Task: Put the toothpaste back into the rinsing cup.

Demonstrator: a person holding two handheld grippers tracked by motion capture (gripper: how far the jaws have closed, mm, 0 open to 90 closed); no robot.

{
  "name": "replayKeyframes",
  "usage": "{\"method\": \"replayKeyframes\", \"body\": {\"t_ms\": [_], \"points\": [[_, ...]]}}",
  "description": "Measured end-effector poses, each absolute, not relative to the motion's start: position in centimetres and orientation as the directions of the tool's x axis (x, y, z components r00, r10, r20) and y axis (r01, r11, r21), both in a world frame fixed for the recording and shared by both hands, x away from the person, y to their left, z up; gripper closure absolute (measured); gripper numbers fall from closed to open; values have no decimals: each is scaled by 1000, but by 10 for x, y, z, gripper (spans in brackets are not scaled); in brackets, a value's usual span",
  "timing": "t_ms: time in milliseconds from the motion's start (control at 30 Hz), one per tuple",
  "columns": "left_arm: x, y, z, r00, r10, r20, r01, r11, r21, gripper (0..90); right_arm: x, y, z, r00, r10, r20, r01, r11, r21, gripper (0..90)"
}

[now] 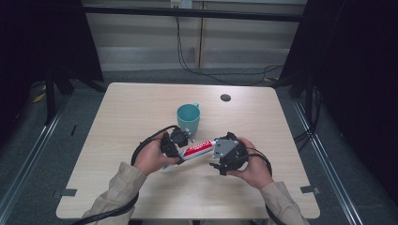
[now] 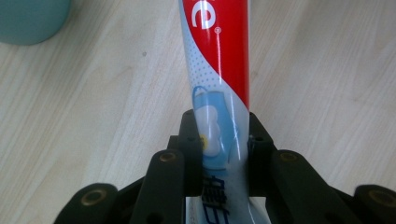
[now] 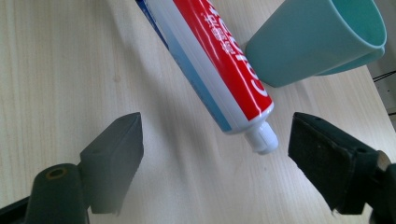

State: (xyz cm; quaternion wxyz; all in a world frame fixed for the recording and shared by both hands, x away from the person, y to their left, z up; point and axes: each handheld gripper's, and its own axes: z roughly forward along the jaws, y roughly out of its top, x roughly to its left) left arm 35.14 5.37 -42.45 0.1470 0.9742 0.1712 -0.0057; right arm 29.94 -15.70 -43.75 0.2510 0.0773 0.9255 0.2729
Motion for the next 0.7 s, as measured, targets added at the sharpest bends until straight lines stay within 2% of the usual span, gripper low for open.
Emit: {"method": "replayKeyframes", "body": {"t_ms": [467,700], "points": [[351,42,-424,943,324,-74,331,-897,295,742,298,-153,-436,-860,268,-435,-16,836,548,184],[350,35,-424,945,316,-90,328,-896,299,742,298,-150,-439,-860,234,-453,-50,846,531,222]]}}
